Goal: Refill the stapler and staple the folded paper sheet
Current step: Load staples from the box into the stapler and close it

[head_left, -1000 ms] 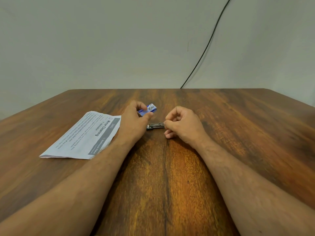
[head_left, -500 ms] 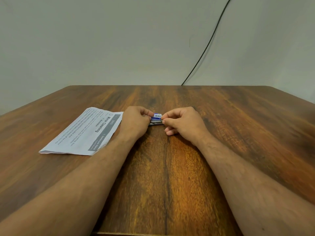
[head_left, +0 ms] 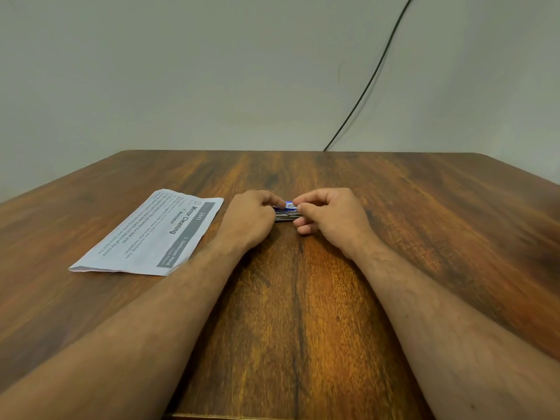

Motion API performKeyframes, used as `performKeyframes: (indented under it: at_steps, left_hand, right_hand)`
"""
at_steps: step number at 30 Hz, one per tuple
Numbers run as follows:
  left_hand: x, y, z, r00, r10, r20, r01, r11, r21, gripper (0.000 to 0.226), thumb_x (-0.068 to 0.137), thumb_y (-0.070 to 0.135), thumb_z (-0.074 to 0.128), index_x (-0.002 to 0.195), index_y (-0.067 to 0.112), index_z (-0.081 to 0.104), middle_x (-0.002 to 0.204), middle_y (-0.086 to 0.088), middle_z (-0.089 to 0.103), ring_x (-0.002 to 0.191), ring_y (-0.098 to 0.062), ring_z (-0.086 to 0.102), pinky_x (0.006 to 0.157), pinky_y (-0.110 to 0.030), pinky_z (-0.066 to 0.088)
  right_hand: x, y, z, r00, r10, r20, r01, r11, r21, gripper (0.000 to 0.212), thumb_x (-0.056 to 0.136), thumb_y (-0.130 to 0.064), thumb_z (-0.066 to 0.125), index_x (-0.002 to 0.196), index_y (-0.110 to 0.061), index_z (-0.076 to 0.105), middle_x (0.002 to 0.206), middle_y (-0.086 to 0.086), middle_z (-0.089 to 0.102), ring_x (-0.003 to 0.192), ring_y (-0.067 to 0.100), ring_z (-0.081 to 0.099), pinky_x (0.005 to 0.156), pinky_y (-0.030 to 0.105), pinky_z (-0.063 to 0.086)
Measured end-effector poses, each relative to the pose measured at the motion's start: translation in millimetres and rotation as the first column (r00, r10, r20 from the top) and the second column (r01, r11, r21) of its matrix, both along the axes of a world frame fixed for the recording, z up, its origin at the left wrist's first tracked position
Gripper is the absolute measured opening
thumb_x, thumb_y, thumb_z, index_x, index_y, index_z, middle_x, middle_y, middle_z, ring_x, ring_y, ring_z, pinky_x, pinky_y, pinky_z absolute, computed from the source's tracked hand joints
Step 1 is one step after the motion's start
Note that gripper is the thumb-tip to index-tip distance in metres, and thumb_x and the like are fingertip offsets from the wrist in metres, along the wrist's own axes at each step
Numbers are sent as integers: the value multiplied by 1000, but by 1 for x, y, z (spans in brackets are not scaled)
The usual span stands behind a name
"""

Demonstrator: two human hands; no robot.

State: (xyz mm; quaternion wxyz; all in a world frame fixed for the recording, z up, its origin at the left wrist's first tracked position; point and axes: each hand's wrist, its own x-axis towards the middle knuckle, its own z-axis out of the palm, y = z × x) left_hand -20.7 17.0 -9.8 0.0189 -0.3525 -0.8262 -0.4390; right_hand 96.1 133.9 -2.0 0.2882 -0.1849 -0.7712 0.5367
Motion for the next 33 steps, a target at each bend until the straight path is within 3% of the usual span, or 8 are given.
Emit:
performKeyframes:
  at_steps: [4, 7, 10, 14, 17, 23, 28, 33]
  left_hand:
    - [2, -4, 2, 997, 55, -57, -49, 994, 103, 39, 85, -3, 49, 99, 21, 77, 97, 3, 63, 87, -12, 57, 69, -25, 40]
    - [3, -7, 1, 998, 26, -55, -18, 991, 133, 31, 88, 2, 55, 96, 23, 77, 95, 3, 69, 79, -6, 59, 64, -18, 40]
    - [8, -9, 3, 988, -120, -92, 133, 980, 145, 17, 91, 13, 69, 97, 27, 77, 87, 11, 72, 72, 0, 62, 63, -8, 43]
    - [11, -10, 1, 968, -217, -124, 237, 954, 181, 15, 89, 15, 74, 98, 27, 78, 87, 11, 76, 81, 1, 69, 77, -19, 53]
    - [8, -12, 1, 970, -217, -113, 236, 951, 200, 12, 91, 19, 73, 98, 27, 79, 88, 12, 77, 87, -4, 72, 84, -26, 56]
    - [7, -13, 2, 974, -216, -62, 224, 946, 235, 7, 91, 22, 74, 92, 28, 78, 88, 10, 78, 88, -4, 73, 85, -28, 57]
    - [5, -14, 1, 974, -224, -21, 222, 943, 247, 3, 89, 25, 76, 91, 27, 76, 82, 8, 77, 79, -7, 72, 74, -27, 56]
    - [4, -13, 0, 961, -275, 21, 259, 926, 274, 9, 86, 22, 80, 92, 27, 77, 83, 6, 78, 81, -11, 73, 76, -31, 58]
  right_hand:
    - [0, -1, 1, 999, 0, -45, -1, 1000, -14, 9, 97, -11, 62, 100, -14, 70, 92, 11, 74, 69, 17, 76, 57, 25, 61]
    - [1, -1, 2, 999, 0, -54, -2, 1000, -29, 9, 96, -10, 64, 100, -15, 70, 94, 12, 74, 70, 20, 77, 57, 27, 61]
    - [4, -2, 3, 996, 27, -80, -32, 998, -54, 11, 92, -3, 68, 96, -12, 72, 91, 14, 75, 71, 20, 74, 58, 29, 62]
    - [6, -1, 4, 993, 21, -119, -33, 994, -101, 22, 86, 1, 74, 101, -13, 66, 89, 8, 77, 79, 21, 77, 60, 28, 63]
    - [8, -1, 7, 995, 26, -94, -39, 989, -141, 16, 85, -3, 76, 98, -9, 70, 87, 9, 79, 79, 21, 78, 61, 25, 62]
    - [7, -3, 6, 994, 53, -96, -72, 977, -203, 9, 85, -2, 76, 90, -9, 77, 83, 10, 78, 68, 15, 74, 61, 24, 63]
    - [8, -1, 6, 993, 66, -93, -82, 978, -189, 11, 86, -1, 74, 92, -9, 79, 88, 14, 79, 66, 15, 73, 64, 27, 63]
    - [9, -1, 7, 993, 56, -103, -75, 978, -195, 10, 86, -1, 74, 92, -8, 76, 85, 11, 79, 66, 15, 74, 59, 24, 62]
